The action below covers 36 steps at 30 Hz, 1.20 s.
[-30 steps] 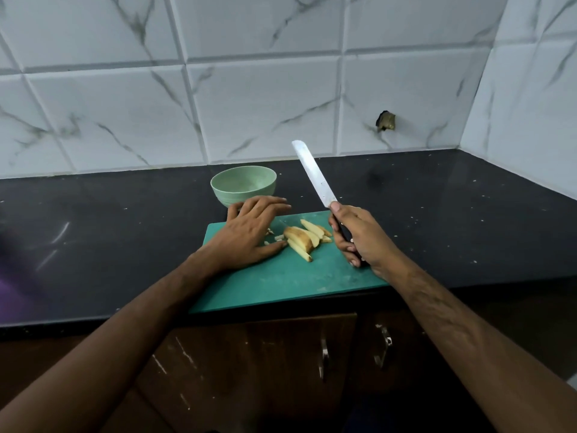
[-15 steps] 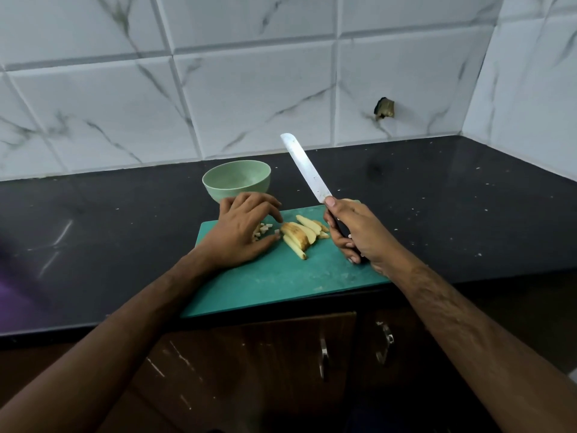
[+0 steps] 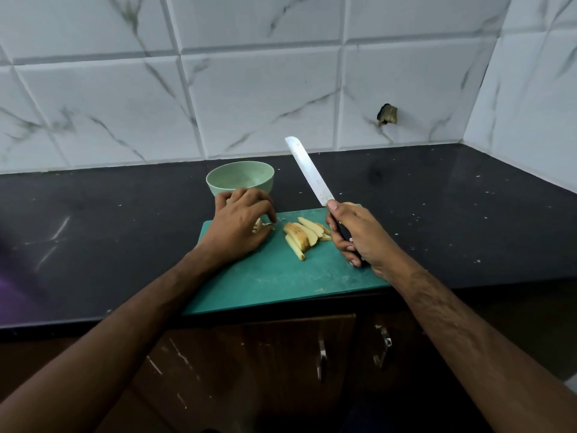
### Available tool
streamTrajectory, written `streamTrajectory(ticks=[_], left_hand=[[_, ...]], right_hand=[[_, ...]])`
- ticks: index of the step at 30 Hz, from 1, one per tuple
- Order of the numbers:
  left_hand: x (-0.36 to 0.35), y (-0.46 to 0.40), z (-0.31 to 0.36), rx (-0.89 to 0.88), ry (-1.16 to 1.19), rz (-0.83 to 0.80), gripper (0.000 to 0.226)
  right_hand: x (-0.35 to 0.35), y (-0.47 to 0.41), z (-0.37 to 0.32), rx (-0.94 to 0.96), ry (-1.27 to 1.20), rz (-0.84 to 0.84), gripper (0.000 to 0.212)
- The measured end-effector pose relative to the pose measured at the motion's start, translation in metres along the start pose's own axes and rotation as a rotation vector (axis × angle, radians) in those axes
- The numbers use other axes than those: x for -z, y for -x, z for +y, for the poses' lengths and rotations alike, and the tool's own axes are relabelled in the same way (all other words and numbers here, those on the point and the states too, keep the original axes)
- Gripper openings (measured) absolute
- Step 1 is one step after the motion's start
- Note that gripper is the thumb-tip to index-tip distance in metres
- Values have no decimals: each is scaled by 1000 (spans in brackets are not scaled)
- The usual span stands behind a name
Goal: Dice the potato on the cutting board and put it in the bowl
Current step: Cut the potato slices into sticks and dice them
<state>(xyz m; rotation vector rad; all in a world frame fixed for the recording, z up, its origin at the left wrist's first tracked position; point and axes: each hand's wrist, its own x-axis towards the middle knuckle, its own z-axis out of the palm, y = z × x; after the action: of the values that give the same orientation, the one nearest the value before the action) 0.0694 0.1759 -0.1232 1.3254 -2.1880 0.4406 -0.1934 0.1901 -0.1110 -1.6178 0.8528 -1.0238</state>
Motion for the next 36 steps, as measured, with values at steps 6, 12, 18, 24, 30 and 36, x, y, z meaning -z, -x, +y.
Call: streamTrajectory(ticks=[6, 12, 18, 24, 30, 36], left_hand=[[5, 6, 11, -163, 59, -93, 20], [8, 3, 12, -206, 27, -207, 25], [16, 13, 17, -248, 95, -181, 13], [25, 34, 21, -151, 216, -161, 12], [36, 49, 22, -123, 235, -194, 17], [44, 56, 24, -113, 231, -244, 32]], right_hand=[[1, -1, 1, -3, 4, 0, 45], [0, 1, -1, 0, 2, 2, 44], [1, 0, 0, -2, 2, 9, 44], [1, 0, 1, 3, 11, 4, 44], [0, -1, 3, 5, 50, 15, 43], [-4, 0, -4, -68, 176, 15, 41]])
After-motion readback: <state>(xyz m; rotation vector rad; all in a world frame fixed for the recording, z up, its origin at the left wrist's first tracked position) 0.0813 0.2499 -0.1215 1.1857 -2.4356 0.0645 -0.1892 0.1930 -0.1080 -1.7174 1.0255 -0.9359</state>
